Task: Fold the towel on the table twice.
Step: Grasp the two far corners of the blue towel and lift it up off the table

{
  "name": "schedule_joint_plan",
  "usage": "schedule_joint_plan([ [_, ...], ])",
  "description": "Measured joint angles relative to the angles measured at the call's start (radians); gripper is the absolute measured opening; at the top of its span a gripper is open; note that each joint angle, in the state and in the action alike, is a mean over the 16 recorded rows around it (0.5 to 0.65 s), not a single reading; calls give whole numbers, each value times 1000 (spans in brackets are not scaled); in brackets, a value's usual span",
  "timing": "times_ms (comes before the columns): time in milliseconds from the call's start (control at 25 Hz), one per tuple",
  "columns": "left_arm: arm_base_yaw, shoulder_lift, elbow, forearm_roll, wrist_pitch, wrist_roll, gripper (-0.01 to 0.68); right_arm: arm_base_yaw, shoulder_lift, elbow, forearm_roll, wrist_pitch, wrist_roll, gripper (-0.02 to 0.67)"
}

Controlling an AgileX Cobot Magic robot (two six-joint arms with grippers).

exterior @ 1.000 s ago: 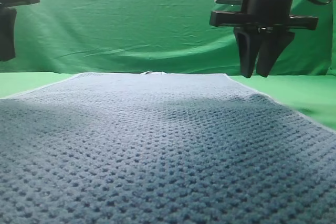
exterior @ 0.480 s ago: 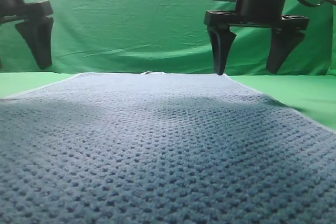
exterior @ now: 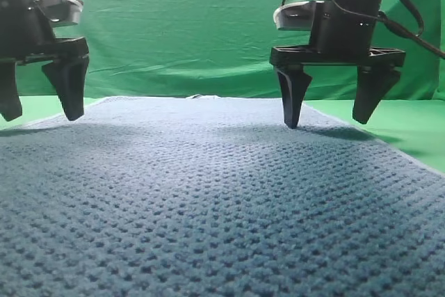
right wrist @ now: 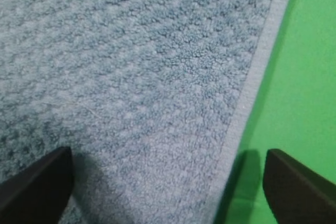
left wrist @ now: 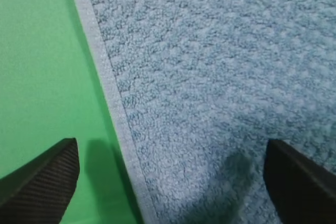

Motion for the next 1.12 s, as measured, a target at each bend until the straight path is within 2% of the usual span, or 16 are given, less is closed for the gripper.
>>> schedule_joint_plan([
  [400,-9,70,-58,39,45,-48,641,0,27,-3,0,-20,0,643],
  [600,-29,92,-76,66,64,-75,615,0,37,-9,2,-20,0,600],
  [760,-52,109,-89,86,80,-102,551,1,45,-15,9,-18,0,501],
  [1120,-98,140,-127,106,131,-166,239,7,60,-28,34,-14,5,162],
])
